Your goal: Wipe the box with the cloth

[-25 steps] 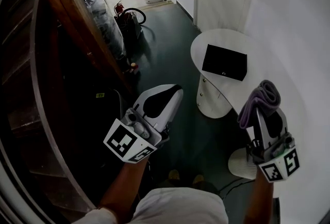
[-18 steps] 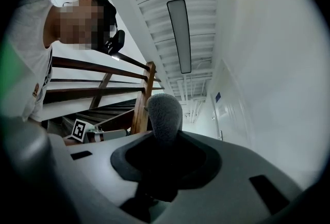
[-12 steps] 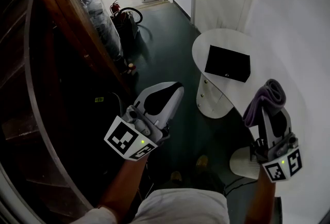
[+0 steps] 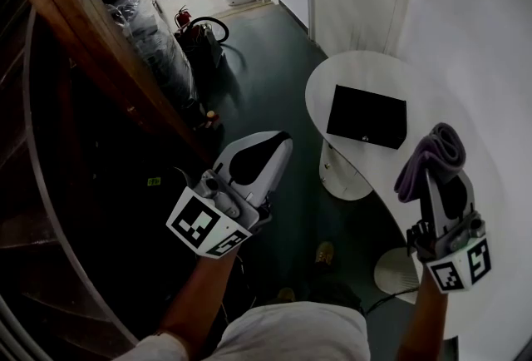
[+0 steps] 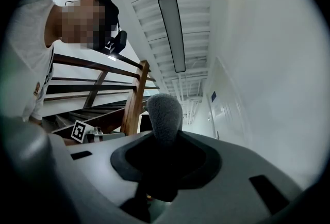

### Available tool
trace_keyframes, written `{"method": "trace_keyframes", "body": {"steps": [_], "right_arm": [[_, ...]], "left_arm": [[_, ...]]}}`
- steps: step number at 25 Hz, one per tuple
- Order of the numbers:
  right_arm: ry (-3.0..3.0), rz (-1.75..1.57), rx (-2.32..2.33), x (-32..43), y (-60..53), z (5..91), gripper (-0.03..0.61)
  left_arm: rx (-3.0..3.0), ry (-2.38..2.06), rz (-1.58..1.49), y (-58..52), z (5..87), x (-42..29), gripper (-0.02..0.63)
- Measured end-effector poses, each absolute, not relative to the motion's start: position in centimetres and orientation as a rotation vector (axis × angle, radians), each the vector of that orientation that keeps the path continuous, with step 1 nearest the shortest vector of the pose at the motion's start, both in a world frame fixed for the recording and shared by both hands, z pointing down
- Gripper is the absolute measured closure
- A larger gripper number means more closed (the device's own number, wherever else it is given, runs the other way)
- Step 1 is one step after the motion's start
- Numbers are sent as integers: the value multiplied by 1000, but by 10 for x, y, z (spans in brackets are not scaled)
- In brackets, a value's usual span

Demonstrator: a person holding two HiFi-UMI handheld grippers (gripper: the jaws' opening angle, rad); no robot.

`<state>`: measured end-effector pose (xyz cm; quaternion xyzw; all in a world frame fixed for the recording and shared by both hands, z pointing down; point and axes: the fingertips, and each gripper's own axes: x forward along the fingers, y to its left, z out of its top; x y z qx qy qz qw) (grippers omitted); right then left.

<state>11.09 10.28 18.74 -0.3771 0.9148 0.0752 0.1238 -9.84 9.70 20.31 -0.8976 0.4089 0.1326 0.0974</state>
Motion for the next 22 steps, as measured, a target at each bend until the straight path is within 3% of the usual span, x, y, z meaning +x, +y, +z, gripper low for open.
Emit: {"method": "trace_keyframes", "body": {"steps": [22], "right_arm": [[2793, 185, -1126, 140, -69, 216, 469]], "left_arm": [[-2684, 1315, 221, -80, 236, -45, 598]]}}
